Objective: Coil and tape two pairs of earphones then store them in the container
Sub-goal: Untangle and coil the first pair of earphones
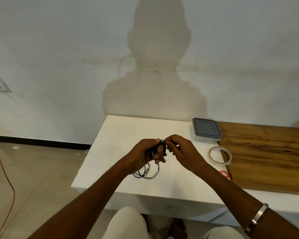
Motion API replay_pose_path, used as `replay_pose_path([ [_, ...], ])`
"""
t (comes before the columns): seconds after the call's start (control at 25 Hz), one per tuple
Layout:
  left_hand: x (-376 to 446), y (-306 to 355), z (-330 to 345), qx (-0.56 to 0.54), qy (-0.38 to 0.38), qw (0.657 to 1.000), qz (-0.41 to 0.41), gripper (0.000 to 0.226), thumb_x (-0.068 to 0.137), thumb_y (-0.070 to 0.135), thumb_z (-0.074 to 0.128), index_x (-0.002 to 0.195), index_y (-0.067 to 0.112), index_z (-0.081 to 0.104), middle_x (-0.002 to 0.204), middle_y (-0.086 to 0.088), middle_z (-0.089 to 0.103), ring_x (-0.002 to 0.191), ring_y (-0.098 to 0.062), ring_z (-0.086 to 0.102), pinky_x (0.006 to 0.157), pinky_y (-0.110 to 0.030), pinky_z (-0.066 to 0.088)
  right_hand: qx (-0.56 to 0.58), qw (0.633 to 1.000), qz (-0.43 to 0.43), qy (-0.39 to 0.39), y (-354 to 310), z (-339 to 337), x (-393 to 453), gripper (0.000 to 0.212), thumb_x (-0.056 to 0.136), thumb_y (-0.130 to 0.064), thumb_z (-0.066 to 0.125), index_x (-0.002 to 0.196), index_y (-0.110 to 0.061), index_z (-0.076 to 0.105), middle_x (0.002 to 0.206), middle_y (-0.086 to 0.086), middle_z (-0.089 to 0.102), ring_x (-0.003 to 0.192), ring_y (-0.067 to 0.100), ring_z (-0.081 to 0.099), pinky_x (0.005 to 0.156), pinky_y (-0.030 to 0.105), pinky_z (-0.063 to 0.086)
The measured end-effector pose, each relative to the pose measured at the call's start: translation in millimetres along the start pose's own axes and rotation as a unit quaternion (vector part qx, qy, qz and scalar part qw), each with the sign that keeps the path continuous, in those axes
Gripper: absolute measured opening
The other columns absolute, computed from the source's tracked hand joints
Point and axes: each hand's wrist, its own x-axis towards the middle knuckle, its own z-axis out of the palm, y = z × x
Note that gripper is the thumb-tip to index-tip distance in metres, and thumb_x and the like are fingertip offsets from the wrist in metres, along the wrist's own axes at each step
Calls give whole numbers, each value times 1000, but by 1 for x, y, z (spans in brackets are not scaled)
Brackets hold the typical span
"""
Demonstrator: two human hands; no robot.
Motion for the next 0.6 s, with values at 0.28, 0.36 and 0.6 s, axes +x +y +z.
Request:
replay_pose_path([
  [0.28, 4, 7, 1, -181, 65, 981, -11, 39, 93, 23, 36, 55, 14, 42, 50, -3, 37, 44, -19, 38, 63, -33, 50, 116, 992, 45, -9, -13, 10, 1, 20, 97, -6, 47, 100, -11, 66, 89, 3, 62, 74, 5, 62, 68, 17, 52],
  [0.36, 5, 6, 0, -194, 84, 977, -6, 39, 91, 24, 38, 54, 14, 43, 50, -3, 37, 45, -19, 38, 65, -34, 47, 165, 983, 68, -30, -15, 10, 1, 23, 98, -4, 43, 108, -7, 64, 91, 5, 62, 77, 9, 64, 75, 27, 56],
  [0.6, 5, 6, -1, -209, 91, 974, 5, 35, 89, 24, 40, 56, 14, 41, 52, -4, 36, 48, -20, 39, 68, -35, 47, 213, 973, 92, 7, -16, 20, 0, 18, 96, -12, 51, 104, -8, 66, 89, 8, 65, 80, 21, 68, 75, 39, 60],
])
